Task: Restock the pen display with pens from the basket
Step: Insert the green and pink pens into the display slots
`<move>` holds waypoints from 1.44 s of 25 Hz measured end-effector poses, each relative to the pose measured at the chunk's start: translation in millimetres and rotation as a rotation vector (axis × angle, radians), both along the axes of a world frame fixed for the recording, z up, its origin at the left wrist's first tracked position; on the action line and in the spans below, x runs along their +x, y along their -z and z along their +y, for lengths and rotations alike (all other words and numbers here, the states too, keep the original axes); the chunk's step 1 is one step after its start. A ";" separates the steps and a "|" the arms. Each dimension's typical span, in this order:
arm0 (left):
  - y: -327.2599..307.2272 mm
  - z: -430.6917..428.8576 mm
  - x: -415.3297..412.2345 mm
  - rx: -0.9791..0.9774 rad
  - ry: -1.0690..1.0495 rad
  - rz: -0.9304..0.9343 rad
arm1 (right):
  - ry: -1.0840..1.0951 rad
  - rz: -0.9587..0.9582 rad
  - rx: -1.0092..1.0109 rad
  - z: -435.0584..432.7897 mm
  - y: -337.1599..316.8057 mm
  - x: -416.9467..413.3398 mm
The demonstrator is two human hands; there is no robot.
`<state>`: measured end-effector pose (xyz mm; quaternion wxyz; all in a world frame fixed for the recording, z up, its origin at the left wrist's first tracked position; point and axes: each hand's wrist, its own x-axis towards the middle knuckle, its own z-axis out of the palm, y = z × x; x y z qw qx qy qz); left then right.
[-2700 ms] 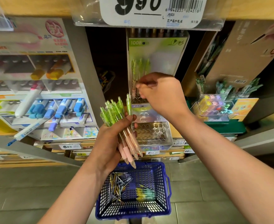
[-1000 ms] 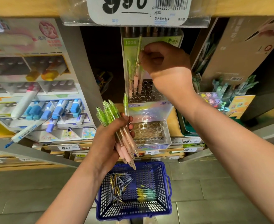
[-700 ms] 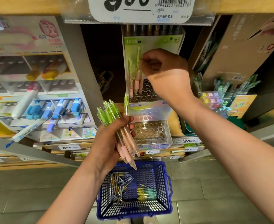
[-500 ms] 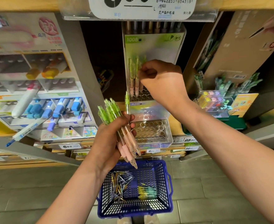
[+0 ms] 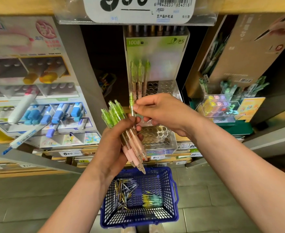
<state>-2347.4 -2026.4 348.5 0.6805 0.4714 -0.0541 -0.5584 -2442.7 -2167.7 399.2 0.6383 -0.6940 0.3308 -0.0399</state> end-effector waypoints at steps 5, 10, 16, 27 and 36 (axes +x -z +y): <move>-4.2 -5.6 -0.5 -0.040 -0.013 0.054 | 0.200 -0.164 0.143 -6.6 4.2 -4.1; -4.5 -8.1 -0.5 -0.048 -0.001 0.072 | 0.547 -0.406 -0.039 -37.6 -18.5 -6.0; 2.4 -11.0 -1.4 -0.046 -0.050 0.033 | 0.585 -0.407 -0.470 -62.7 -27.0 10.9; 0.0 -7.9 7.6 -0.020 -0.013 -0.050 | 0.424 -0.125 -0.798 -62.4 -6.0 27.4; -0.9 -7.5 4.5 0.008 -0.042 -0.061 | 0.431 -0.170 -0.850 -52.6 3.4 22.6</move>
